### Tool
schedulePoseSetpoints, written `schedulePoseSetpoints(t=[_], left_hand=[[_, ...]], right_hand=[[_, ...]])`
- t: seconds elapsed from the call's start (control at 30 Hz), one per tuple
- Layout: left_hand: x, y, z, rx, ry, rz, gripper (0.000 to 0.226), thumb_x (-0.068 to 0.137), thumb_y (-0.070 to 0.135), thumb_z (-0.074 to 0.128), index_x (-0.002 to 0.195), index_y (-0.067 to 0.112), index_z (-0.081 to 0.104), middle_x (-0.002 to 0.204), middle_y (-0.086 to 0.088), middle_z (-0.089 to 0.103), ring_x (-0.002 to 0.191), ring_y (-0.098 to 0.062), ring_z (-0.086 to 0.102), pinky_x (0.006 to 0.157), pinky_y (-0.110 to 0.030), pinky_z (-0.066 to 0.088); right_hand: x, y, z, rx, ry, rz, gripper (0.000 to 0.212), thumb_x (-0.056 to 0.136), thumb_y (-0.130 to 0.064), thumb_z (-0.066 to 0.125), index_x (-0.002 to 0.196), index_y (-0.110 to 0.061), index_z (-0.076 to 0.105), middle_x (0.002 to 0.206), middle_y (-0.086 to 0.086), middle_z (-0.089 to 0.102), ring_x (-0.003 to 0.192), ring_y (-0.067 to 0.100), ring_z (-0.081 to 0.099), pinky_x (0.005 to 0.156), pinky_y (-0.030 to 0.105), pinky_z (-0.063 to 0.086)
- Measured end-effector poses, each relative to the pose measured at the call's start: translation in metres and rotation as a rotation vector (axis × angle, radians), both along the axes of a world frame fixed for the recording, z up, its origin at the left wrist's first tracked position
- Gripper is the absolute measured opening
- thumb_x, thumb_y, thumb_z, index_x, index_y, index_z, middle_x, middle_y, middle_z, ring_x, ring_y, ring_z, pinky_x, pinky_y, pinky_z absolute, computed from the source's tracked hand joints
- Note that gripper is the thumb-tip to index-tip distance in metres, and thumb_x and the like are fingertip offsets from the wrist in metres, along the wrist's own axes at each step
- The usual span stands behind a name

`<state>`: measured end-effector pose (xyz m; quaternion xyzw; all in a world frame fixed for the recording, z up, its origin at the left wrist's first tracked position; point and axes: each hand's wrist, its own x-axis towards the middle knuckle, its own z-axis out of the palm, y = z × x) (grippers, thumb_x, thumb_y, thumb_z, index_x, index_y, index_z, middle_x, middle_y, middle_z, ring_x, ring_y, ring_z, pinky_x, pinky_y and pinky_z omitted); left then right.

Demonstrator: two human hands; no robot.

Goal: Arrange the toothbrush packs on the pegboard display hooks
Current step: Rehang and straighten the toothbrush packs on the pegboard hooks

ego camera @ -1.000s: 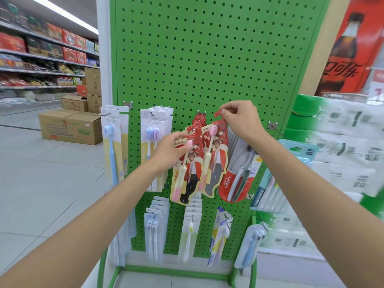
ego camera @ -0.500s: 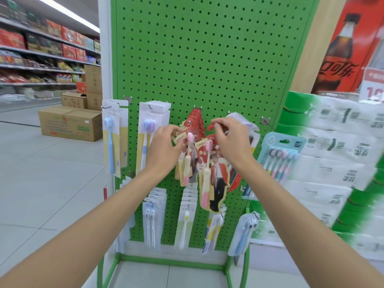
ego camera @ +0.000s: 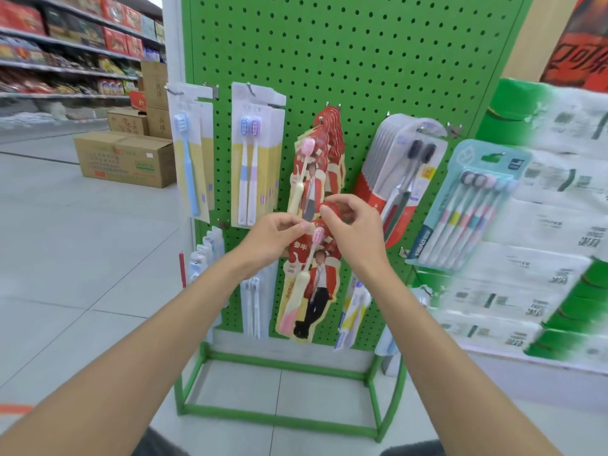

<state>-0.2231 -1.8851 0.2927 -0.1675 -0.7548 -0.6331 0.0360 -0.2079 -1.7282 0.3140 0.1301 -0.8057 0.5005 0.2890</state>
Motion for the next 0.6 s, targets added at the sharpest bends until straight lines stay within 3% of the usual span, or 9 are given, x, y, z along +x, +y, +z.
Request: schedulePoseSetpoints(t=[0.13,0.23,0.3,0.4,0.47,0.53,0.6], left_hand=[[0.003,-0.002,-0.007,-0.066,-0.004,0.044,0.021,0.097,0.022,0.059,0.096,0.007,0.073,0.074,0.004,0.073,0.064,-0.007,0.069,0.055,-0.016,0.050],[0.008,-0.002,-0.015,-0.057,-0.031,0.064,0.019,0.097,0.022,0.059,0.096,0.009,0.073,0.073,0.004,0.073,0.064,-0.006,0.069,0.054,-0.017,0.051],[0.012,-0.002,-0.016,0.003,-0.055,0.069,0.018,0.098,0.021,0.058,0.096,0.011,0.072,0.074,0.004,0.073,0.066,-0.006,0.070,0.057,-0.019,0.053],[0.014,-0.003,-0.017,0.058,-0.054,0.115,0.015,0.097,0.019,0.059,0.093,0.014,0.072,0.073,0.004,0.073,0.066,-0.007,0.070,0.060,-0.023,0.058],[0.013,-0.004,-0.019,0.076,-0.051,0.154,0.014,0.096,0.019,0.060,0.092,0.013,0.072,0.074,0.002,0.074,0.065,-0.009,0.070,0.063,-0.025,0.060],[0.011,-0.006,-0.022,0.120,-0.063,0.208,0.014,0.096,0.020,0.061,0.092,0.013,0.072,0.078,-0.001,0.073,0.066,-0.011,0.069,0.065,-0.027,0.060],[0.007,-0.008,-0.024,0.174,-0.071,0.276,0.015,0.096,0.021,0.061,0.096,0.011,0.073,0.082,-0.004,0.073,0.068,-0.012,0.069,0.067,-0.028,0.061]], right_hand=[[-0.006,0.005,-0.018,-0.124,-0.089,0.002,0.014,0.095,-0.016,0.061,0.102,-0.021,0.071,0.090,-0.007,0.071,0.080,0.002,0.065,0.071,0.013,0.052],[-0.004,0.005,-0.027,-0.169,-0.202,0.060,0.013,0.096,-0.022,0.060,0.101,-0.017,0.072,0.086,-0.006,0.072,0.070,-0.004,0.065,0.063,0.009,0.049],[0.000,0.002,-0.035,-0.204,-0.291,0.124,0.028,0.097,-0.033,0.058,0.094,-0.009,0.072,0.083,0.006,0.074,0.070,0.005,0.068,0.065,0.016,0.053],[0.000,0.001,-0.052,-0.216,-0.490,0.242,0.051,0.096,-0.054,0.050,0.095,-0.009,0.075,0.094,0.014,0.075,0.094,0.026,0.071,0.095,0.040,0.053],[0.003,-0.001,-0.060,-0.219,-0.592,0.314,0.062,0.091,-0.065,0.049,0.103,-0.010,0.074,0.104,0.018,0.073,0.104,0.037,0.067,0.102,0.050,0.047],[0.005,-0.001,-0.067,-0.173,-0.667,0.332,0.086,0.078,-0.079,0.053,0.115,-0.003,0.067,0.120,0.030,0.060,0.113,0.051,0.054,0.100,0.054,0.047],[0.008,0.002,-0.073,-0.126,-0.733,0.362,0.092,0.079,-0.076,0.053,0.129,0.001,0.056,0.130,0.027,0.051,0.122,0.044,0.051,0.083,0.041,0.051]])
